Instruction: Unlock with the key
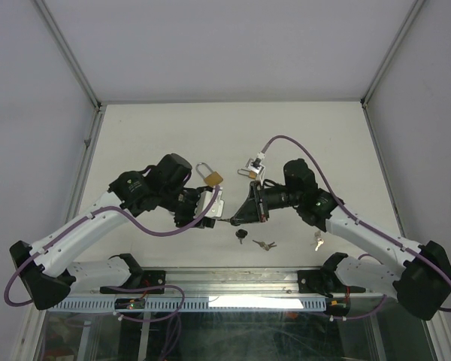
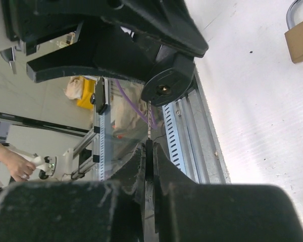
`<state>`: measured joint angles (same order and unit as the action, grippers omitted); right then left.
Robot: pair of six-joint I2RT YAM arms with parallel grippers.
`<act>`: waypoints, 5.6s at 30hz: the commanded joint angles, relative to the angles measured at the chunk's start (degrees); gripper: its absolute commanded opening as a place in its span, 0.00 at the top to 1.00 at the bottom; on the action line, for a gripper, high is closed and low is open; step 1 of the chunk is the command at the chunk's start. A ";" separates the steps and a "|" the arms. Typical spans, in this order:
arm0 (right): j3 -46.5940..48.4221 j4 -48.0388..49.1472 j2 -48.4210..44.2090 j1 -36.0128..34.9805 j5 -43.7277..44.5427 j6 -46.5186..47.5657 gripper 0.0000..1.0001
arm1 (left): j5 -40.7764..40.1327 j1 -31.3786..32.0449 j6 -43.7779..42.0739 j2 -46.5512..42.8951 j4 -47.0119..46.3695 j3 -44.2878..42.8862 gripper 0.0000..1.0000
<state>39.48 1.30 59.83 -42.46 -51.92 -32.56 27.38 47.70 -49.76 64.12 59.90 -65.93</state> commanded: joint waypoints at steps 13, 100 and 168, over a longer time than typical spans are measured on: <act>-0.04 10.23 5.16 1.21 -5.81 -8.32 1.00 | 2.07 1.21 -2.25 -0.29 -4.90 -1.05 1.00; -3.59 9.46 -6.17 -1.77 21.83 7.57 1.00 | -24.60 15.36 -12.90 -9.25 -29.87 16.70 1.00; -9.42 -0.40 -7.68 9.67 -1.39 8.12 1.00 | 32.13 -9.92 3.78 36.40 22.97 -11.69 1.00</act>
<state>29.54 0.03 53.82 -32.82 -52.03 -25.52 45.50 39.13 -50.30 98.41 73.19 -73.14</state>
